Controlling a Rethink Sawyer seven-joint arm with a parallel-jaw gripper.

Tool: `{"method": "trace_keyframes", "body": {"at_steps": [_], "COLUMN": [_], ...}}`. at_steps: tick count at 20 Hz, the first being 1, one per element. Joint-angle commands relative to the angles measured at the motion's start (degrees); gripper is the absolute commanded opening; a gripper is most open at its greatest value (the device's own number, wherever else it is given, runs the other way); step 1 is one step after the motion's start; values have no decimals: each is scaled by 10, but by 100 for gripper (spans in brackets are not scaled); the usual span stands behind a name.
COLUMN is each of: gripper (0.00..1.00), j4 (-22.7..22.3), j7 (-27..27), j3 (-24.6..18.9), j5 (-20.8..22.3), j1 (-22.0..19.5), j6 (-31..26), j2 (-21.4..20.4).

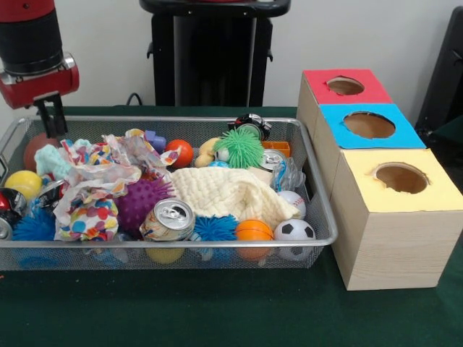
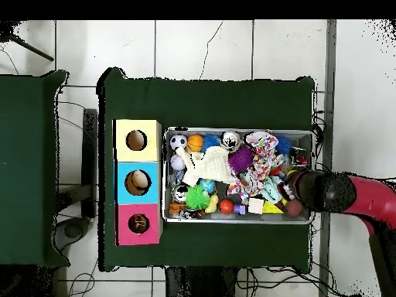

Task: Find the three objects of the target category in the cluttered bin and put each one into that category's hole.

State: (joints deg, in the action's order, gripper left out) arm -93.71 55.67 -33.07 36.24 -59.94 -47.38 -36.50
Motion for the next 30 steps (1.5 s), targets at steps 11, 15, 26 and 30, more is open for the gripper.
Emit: {"method": "trace_keyframes", "body": {"at_steps": [11,15,26,30], "gripper": [0,0,0,0], "j4": [-82,-91,-120,-118], "j7": [26,25,32,30], "j3": [30,32,41,42], "j5": [-3,0,13,13], "j1": [-61,-69,-105,-110], "j6": [44,55,113,124], "j2": [-18,-20,-9,3]}}
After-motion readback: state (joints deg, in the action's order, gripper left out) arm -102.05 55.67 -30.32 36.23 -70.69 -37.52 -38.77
